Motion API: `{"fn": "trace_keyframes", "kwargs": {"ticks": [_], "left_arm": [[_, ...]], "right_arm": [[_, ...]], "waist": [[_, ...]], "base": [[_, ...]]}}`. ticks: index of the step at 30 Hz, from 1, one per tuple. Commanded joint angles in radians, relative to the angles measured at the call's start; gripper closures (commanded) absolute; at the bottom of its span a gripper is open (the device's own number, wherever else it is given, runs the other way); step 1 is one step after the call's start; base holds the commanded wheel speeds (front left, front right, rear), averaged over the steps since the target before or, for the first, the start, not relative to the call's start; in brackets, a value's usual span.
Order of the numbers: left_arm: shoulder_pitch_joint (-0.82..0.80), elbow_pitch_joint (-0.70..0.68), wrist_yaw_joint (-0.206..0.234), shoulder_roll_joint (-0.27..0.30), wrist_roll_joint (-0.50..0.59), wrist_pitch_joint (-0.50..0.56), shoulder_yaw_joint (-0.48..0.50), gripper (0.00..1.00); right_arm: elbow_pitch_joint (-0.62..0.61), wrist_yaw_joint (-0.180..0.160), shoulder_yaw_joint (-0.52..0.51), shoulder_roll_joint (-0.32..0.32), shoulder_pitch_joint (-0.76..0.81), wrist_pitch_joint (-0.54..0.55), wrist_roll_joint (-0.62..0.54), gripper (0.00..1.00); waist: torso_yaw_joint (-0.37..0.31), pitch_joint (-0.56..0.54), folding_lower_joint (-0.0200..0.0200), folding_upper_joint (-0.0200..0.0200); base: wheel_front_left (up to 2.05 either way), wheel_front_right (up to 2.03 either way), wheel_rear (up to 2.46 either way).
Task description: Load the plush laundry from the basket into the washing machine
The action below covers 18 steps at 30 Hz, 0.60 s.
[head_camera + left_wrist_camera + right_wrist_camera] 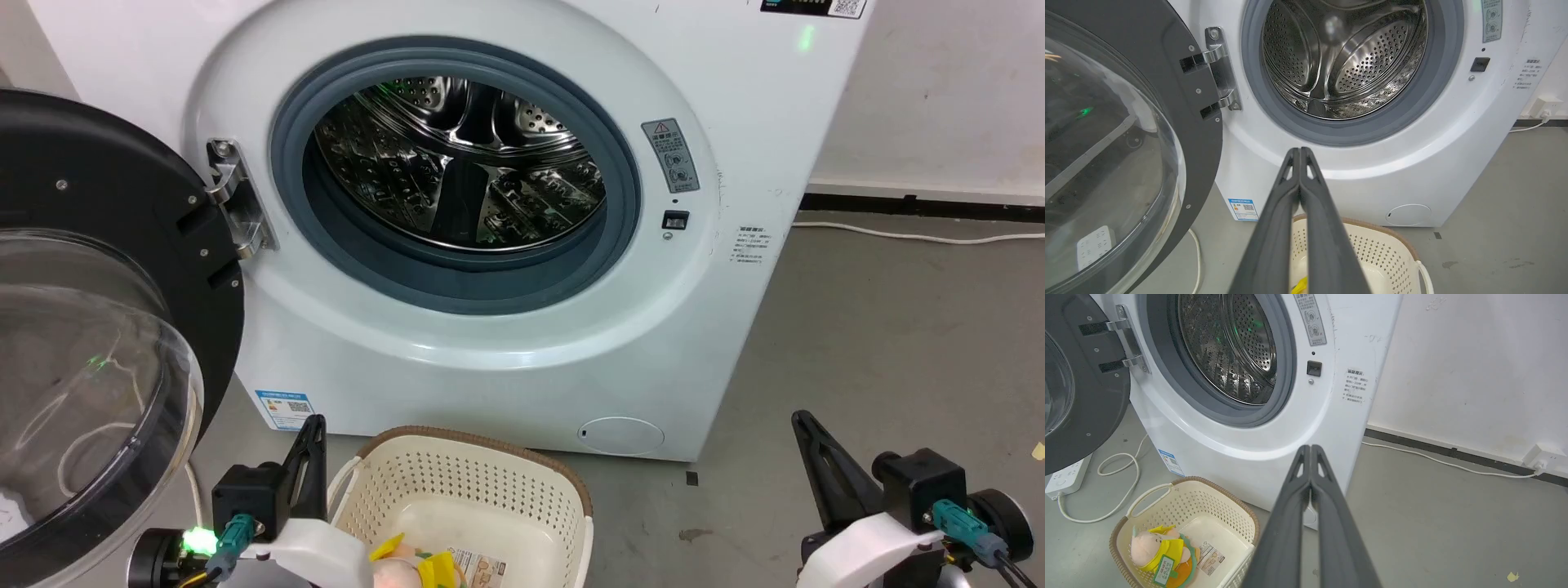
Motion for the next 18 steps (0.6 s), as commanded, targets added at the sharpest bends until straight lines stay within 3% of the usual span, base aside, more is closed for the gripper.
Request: {"fn": "trace_keyframes", "kwargs": {"ticks": [1, 18], "left_arm": [[-0.015, -0.004, 0.003, 0.0, 0.003, 0.0, 0.0, 1.0], [-0.015, -0.004, 0.003, 0.0, 0.003, 0.0, 0.0, 1.0]], "right_arm": [[-0.004, 0.0, -0.001, 0.001, -0.012, 0.001, -0.005, 1.0], [-0.004, 0.0, -0.001, 0.001, -0.012, 0.001, -0.005, 1.0]], "waist": [[0.0, 0.0, 0.0, 0.0], [0.0, 0.0, 0.0, 0.0]], "base": [[0.0, 0.0, 0.0], [0.0, 0.0, 0.0]]}}
